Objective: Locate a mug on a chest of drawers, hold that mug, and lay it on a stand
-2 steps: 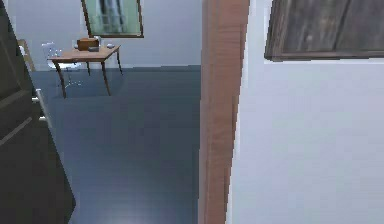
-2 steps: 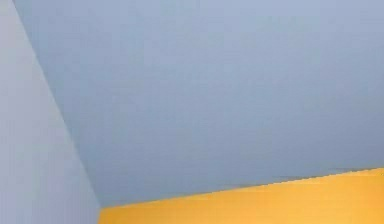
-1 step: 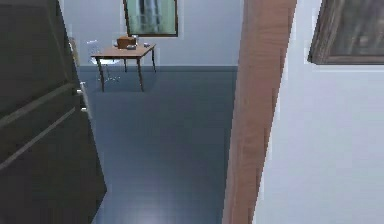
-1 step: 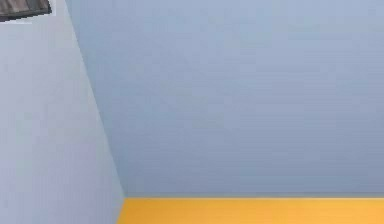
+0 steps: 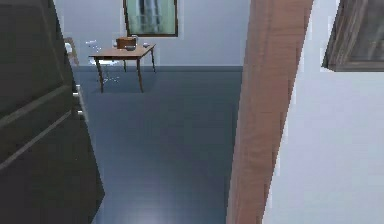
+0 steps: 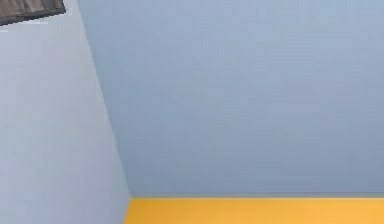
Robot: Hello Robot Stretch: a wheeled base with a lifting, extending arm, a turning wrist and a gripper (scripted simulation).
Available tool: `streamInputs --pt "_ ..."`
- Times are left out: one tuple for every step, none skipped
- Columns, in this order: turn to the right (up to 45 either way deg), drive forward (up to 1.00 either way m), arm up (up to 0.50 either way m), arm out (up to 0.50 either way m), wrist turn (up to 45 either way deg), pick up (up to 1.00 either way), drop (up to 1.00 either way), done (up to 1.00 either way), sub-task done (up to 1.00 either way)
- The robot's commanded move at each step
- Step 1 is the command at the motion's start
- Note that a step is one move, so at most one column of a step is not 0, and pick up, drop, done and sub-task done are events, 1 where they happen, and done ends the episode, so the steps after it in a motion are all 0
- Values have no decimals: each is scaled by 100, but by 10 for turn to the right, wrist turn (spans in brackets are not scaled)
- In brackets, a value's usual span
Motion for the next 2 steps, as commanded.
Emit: streamInputs --pt "-240 0 0 0 0 0 0 0 0" --pt "0 30 0 0 0 0 0 0 0"
